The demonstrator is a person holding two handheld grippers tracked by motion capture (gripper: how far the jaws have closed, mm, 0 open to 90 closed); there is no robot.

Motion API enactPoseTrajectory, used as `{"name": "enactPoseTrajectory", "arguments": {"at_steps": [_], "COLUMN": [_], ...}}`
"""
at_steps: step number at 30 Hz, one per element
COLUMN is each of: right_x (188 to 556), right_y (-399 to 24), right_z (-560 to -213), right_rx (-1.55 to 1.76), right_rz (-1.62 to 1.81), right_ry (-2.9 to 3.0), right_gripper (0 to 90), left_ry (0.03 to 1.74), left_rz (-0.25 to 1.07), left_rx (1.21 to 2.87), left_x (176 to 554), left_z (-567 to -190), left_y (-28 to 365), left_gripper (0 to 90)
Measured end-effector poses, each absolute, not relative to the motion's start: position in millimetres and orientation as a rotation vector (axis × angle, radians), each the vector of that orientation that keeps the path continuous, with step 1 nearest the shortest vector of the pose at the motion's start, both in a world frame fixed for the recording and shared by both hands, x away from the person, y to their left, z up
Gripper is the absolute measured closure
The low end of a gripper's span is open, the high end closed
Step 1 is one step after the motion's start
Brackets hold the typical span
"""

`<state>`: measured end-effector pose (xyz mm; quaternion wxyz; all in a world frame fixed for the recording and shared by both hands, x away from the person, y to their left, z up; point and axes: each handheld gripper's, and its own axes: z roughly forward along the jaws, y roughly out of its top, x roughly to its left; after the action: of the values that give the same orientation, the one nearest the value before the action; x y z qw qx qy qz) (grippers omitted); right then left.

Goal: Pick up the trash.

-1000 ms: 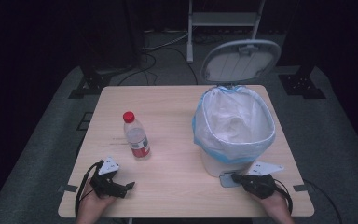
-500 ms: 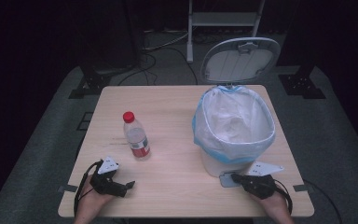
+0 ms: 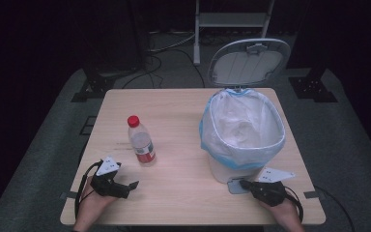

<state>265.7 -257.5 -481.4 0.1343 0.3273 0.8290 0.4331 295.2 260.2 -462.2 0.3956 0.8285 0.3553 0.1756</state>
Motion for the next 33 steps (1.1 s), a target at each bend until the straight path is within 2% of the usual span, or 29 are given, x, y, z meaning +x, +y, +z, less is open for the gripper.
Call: {"name": "enactPoseTrajectory", "arguments": {"at_steps": [33], "right_x": [266], "right_y": [-258], "right_z": [-482], "right_rx": [0.958], "right_rz": [1.267], "right_ry": [2.401], "right_gripper": [90.0], "left_ry": [0.855], "left_rz": [0.487], "left_rx": [2.007], "left_x": [324], "left_z": [-434], "left_y": [250], "left_gripper": [0.0]}}
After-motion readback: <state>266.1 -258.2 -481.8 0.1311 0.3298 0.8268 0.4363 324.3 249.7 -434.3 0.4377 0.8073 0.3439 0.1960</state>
